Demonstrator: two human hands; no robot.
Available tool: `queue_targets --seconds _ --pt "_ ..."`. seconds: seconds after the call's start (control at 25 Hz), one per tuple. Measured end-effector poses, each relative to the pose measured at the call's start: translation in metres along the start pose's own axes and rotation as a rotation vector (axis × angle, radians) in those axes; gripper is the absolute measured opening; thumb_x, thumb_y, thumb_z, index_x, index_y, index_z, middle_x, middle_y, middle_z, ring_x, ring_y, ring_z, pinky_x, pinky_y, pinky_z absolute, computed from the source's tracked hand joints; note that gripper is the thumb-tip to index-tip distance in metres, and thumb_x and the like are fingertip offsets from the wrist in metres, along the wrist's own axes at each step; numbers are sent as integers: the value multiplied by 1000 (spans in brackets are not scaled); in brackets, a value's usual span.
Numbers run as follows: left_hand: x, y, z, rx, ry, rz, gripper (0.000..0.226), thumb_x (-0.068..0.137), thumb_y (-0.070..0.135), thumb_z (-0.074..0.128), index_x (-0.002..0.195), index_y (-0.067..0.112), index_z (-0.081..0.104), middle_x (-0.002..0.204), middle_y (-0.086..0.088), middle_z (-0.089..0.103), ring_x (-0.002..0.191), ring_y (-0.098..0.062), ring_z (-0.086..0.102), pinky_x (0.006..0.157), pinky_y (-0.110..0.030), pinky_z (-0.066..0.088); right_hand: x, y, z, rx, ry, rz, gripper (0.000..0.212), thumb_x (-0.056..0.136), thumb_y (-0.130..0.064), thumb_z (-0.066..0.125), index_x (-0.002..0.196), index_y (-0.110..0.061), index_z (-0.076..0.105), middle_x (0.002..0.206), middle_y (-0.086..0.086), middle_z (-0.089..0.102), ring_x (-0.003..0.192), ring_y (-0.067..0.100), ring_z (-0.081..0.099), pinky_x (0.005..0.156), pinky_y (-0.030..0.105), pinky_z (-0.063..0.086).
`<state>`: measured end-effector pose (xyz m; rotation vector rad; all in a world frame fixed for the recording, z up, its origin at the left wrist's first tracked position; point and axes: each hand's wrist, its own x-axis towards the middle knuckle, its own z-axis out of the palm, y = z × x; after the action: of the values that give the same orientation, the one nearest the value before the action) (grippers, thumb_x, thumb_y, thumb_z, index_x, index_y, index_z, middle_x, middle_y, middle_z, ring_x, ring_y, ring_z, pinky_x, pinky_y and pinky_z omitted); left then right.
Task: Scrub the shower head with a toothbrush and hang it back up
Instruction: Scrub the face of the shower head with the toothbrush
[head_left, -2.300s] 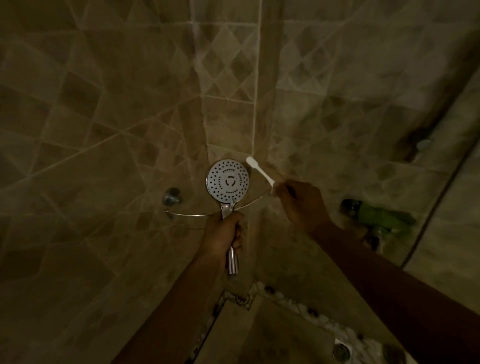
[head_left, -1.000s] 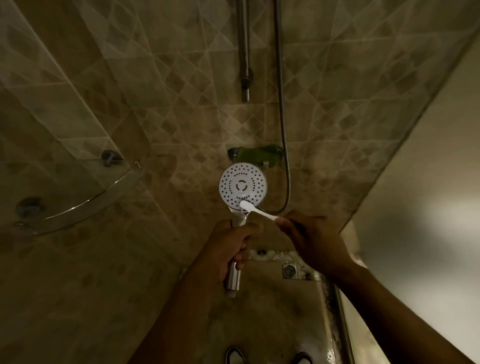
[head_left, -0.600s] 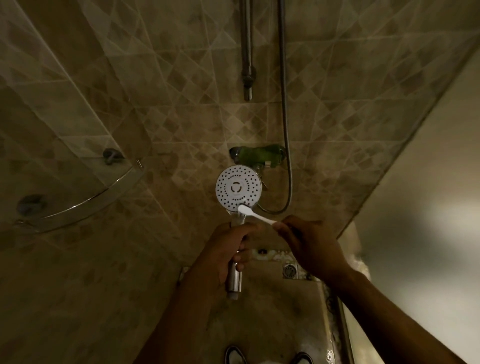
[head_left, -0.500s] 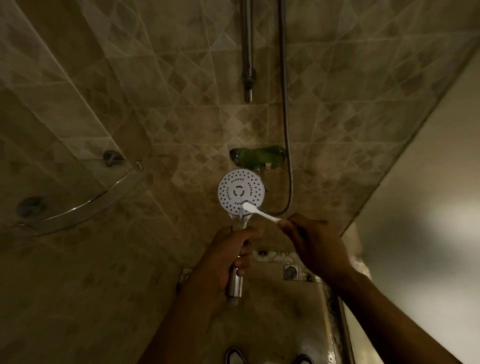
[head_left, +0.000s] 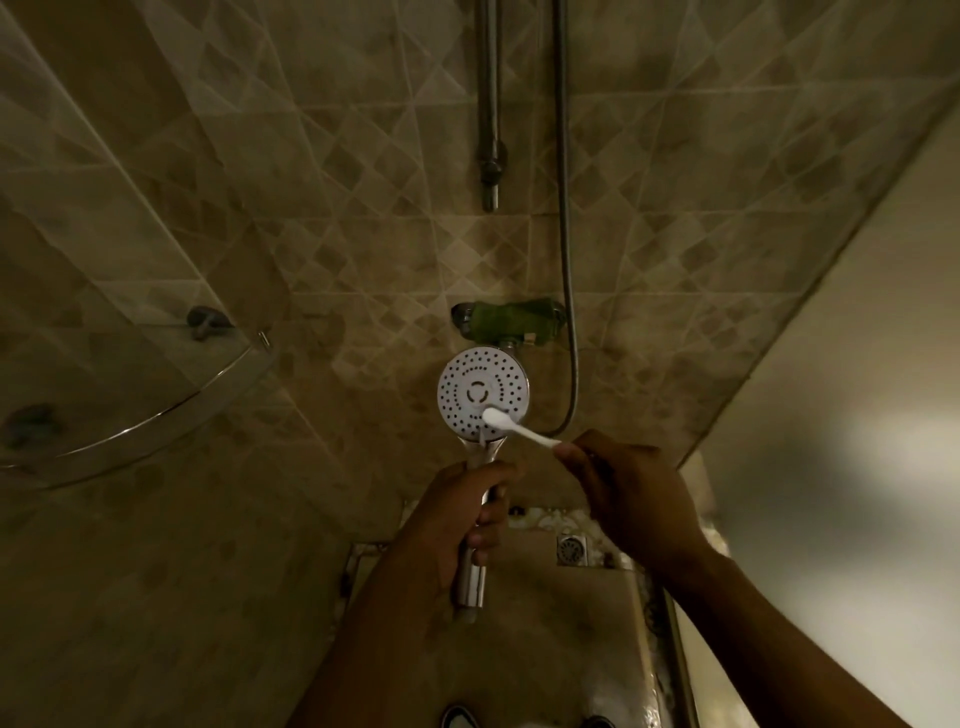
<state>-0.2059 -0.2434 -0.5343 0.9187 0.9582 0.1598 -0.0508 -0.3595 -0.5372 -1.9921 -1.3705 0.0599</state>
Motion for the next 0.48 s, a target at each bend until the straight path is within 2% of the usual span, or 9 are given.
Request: queue_targets --seconds 0.2,0.32,0.48 --pt "1 1 -2 38 -11 10 35 91 29 68 66 16 49 48 2 33 32 -10 27 37 -18 27 18 2 -5 61 91 58 33 98 -50 47 86 -27 67 53 -9 57 41 5 51 38 25 39" --pt "-1 5 -7 24 -12 17 34 92 27 67 65 15 49 48 2 32 32 -11 26 37 -18 26 10 -1 -4 41 21 -45 33 98 -49 44 83 -28 64 51 -12 52 41 8 52 38 15 35" --pt "-5 9 -10 -13 -32 23 34 92 21 64 63 16 49 49 1 30 31 -10 26 35 -18 26 5 2 -16 -14 -100 -62 42 95 -59 34 85 -31 64 56 -12 56 47 3 56 43 19 43"
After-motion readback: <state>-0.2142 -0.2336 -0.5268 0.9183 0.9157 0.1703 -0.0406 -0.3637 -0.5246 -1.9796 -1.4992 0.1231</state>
